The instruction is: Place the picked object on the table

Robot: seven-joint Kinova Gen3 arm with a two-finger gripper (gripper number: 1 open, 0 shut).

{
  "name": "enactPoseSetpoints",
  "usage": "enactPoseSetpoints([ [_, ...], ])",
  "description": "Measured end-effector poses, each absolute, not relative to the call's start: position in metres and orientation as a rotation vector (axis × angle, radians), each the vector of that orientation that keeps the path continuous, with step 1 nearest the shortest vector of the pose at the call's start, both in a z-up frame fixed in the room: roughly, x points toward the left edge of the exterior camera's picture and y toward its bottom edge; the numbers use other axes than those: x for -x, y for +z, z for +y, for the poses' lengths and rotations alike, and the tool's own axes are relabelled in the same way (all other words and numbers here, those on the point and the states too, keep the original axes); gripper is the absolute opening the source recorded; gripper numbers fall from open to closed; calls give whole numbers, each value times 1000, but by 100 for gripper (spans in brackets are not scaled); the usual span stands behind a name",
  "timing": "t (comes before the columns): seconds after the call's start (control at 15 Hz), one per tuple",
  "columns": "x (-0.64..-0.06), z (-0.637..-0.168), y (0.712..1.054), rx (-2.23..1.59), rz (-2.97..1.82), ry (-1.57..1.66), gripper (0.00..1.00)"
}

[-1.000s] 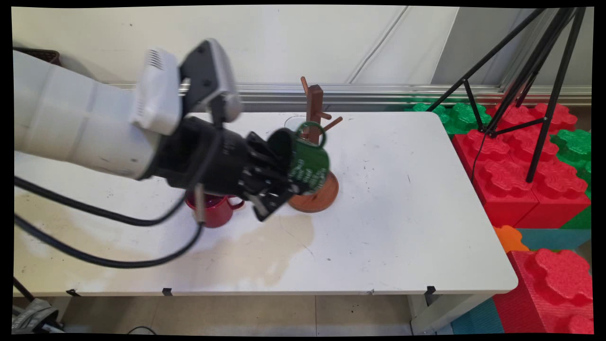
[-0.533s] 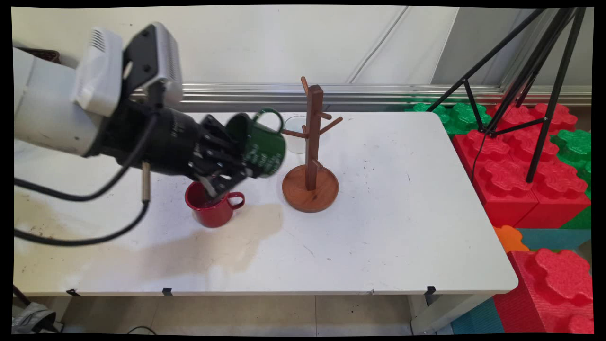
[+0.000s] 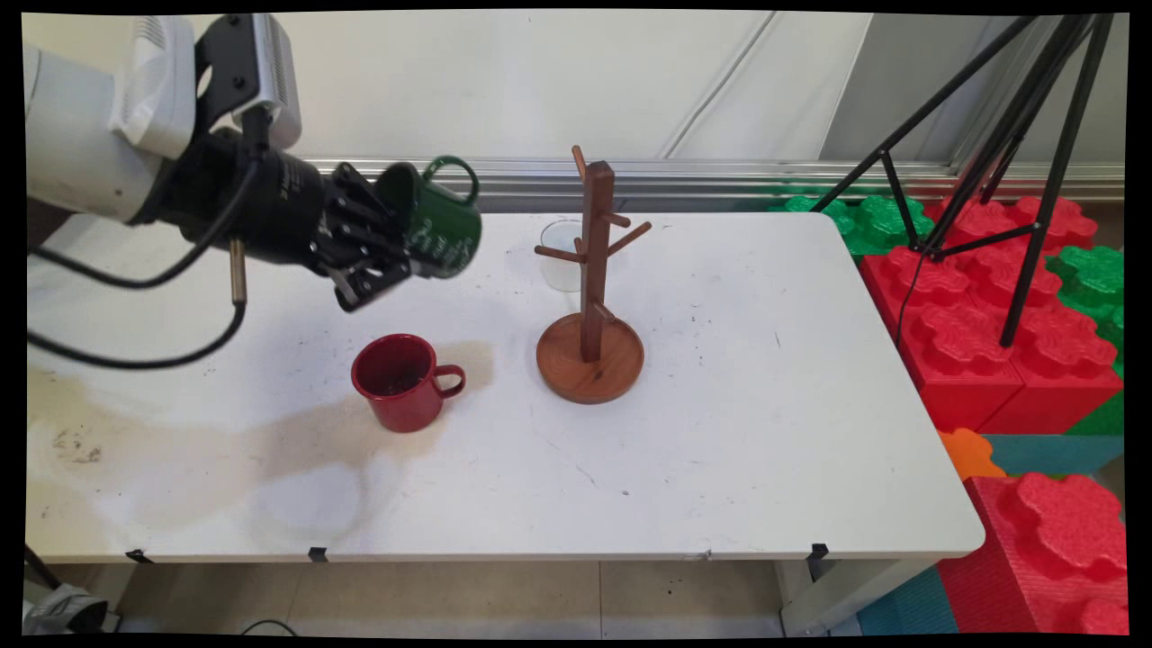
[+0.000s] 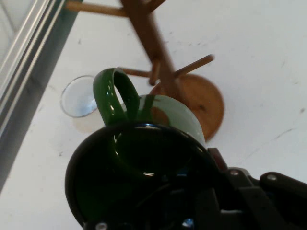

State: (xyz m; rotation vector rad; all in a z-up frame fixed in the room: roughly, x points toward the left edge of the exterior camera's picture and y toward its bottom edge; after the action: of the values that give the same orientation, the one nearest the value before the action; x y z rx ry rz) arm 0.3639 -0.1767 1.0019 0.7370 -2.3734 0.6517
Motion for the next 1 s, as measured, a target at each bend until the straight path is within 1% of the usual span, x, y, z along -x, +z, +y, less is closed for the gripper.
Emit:
enactPoseSetpoints([
  [0.4,-406,-215,1003,-784,-2425,721,0],
  [1.0,-442,-274,987,-874,-2581,707,0],
])
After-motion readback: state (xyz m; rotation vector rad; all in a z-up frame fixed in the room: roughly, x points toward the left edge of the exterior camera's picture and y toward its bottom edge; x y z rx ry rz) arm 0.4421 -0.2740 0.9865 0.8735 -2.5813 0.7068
